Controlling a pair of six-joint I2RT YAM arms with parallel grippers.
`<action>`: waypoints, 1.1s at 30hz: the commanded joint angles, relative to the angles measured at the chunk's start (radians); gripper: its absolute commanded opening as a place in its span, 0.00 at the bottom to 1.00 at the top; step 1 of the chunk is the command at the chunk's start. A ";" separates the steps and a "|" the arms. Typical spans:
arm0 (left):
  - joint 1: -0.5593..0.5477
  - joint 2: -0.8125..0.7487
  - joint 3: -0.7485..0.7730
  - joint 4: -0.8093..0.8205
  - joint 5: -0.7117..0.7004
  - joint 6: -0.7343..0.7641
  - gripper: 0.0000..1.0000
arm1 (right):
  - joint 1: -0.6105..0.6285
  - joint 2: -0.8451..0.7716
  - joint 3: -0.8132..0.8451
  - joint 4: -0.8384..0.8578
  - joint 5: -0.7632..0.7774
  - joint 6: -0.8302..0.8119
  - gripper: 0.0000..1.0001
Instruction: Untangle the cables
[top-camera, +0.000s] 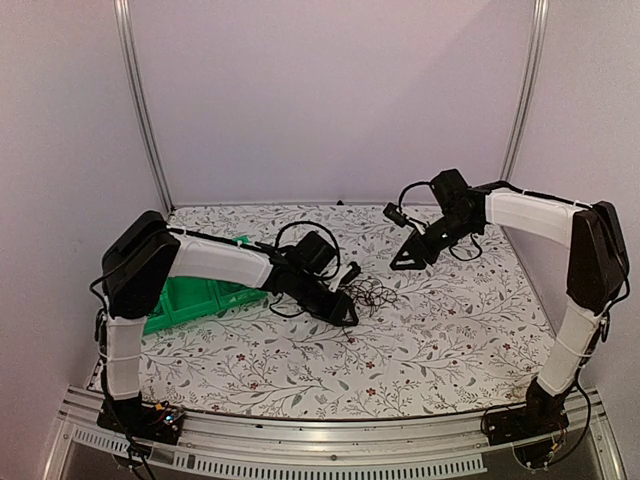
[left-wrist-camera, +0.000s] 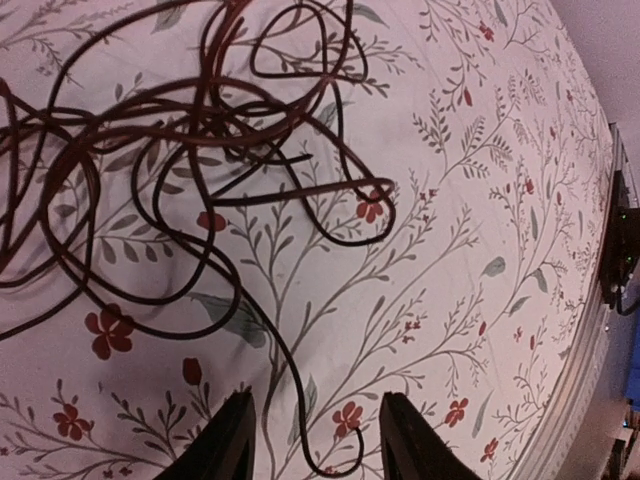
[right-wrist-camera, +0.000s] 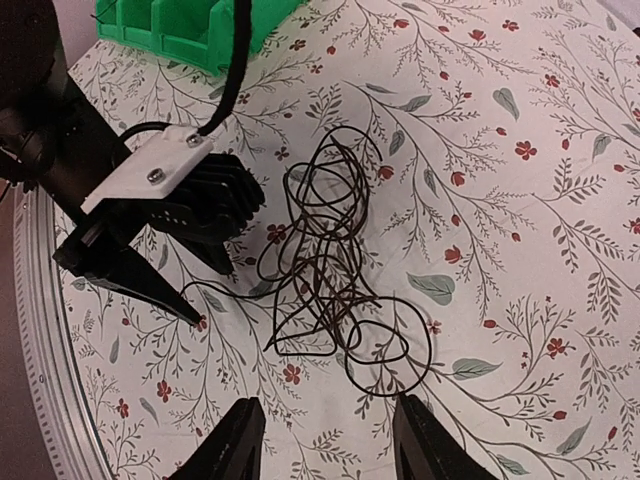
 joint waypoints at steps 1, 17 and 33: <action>-0.002 0.042 0.060 -0.016 0.043 -0.019 0.42 | 0.001 -0.054 -0.021 -0.001 -0.011 0.011 0.48; -0.001 -0.302 0.145 -0.083 -0.080 0.153 0.00 | 0.005 -0.284 -0.115 0.121 -0.153 -0.206 0.47; -0.006 -0.264 0.651 -0.210 -0.036 0.317 0.00 | 0.109 -0.214 -0.017 0.453 -0.144 0.032 0.68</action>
